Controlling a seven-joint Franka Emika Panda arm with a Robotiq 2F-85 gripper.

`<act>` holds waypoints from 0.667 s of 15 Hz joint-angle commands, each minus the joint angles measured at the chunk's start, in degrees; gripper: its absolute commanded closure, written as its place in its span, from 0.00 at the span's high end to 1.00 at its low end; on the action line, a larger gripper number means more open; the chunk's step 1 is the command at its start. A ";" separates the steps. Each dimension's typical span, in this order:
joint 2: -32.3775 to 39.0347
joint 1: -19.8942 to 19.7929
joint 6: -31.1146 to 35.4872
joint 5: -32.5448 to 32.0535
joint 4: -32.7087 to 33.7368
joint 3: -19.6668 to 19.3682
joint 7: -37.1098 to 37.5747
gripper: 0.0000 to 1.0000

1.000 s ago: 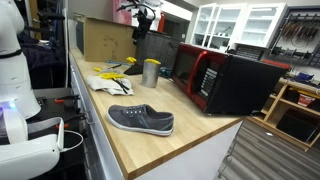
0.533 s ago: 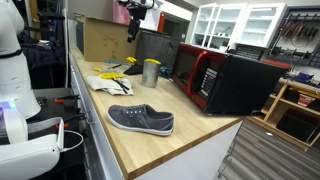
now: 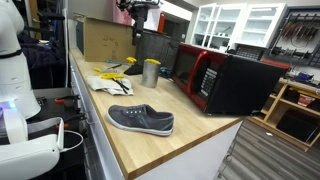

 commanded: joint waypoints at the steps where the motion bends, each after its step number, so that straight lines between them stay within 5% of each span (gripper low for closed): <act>1: -1.83 -0.13 1.89 -4.16 -2.36 -0.74 -2.38 1.00; 10: -2.16 -0.36 1.23 -3.38 -2.48 -1.60 -1.67 1.00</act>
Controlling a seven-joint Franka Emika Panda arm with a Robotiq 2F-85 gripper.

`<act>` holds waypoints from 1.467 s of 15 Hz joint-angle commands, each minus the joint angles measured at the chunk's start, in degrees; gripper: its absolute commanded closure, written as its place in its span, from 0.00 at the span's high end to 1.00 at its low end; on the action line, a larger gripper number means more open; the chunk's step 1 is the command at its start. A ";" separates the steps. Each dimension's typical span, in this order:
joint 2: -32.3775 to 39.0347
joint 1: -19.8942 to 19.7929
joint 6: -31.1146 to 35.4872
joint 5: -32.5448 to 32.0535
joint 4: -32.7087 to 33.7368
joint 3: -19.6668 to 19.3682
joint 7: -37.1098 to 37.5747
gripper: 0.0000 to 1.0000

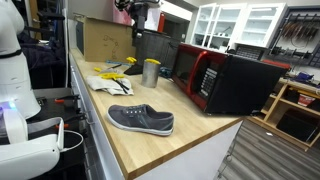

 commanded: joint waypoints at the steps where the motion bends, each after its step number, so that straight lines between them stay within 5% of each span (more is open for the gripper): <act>1: 0.02 -0.02 -0.11 0.02 0.09 0.02 -0.03 1.00; 11: 5.83 -1.29 1.74 7.72 4.49 -0.92 11.43 1.00; 22: 16.47 0.11 12.13 12.63 13.18 -0.95 29.35 1.00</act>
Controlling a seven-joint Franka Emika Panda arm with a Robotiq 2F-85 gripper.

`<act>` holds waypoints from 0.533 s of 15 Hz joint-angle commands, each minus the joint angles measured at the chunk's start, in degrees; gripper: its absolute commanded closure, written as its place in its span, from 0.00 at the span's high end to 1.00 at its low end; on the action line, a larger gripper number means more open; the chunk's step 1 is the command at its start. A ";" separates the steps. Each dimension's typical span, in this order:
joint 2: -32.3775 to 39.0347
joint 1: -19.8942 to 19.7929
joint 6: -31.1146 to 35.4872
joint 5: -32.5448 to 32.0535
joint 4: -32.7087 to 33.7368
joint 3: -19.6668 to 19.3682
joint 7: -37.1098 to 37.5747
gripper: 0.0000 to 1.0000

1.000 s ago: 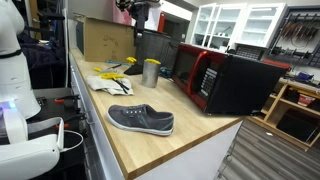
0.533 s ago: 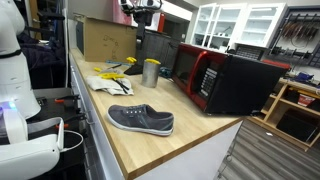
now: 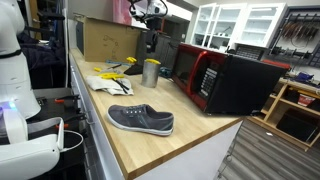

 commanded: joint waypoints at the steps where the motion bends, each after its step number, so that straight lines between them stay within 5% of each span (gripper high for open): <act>1: 3.14 1.29 1.72 0.73 3.67 -0.11 5.42 1.00; 8: 7.31 3.92 2.90 0.63 5.67 0.08 12.57 1.00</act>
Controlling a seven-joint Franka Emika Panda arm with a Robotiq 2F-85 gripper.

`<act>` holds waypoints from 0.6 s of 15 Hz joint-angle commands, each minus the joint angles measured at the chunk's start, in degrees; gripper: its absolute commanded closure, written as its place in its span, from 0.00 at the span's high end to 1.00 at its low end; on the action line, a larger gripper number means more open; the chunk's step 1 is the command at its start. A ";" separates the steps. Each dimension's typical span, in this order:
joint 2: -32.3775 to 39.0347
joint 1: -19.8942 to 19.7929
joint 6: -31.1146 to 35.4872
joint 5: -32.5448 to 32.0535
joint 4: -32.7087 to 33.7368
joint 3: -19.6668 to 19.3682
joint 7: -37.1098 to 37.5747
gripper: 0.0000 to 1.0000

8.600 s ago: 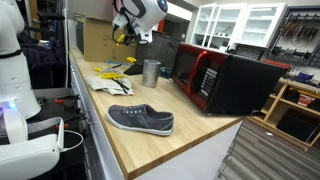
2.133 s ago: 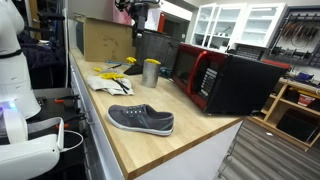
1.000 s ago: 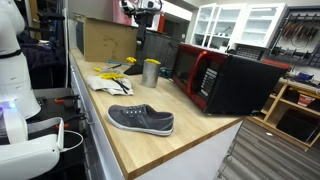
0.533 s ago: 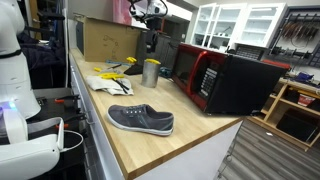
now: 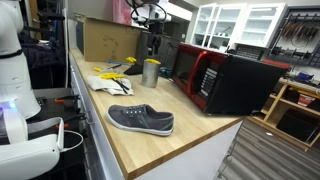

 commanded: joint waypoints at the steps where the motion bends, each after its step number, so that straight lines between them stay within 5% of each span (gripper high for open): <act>1: 2.62 1.26 0.88 0.52 1.92 -0.31 3.24 1.00; 6: 3.85 1.44 1.22 0.63 1.06 -0.94 3.79 1.00; 7: 3.98 1.41 1.30 0.66 0.93 -1.08 3.65 0.75; 9: 4.23 1.45 1.54 0.69 0.81 -1.29 3.61 0.68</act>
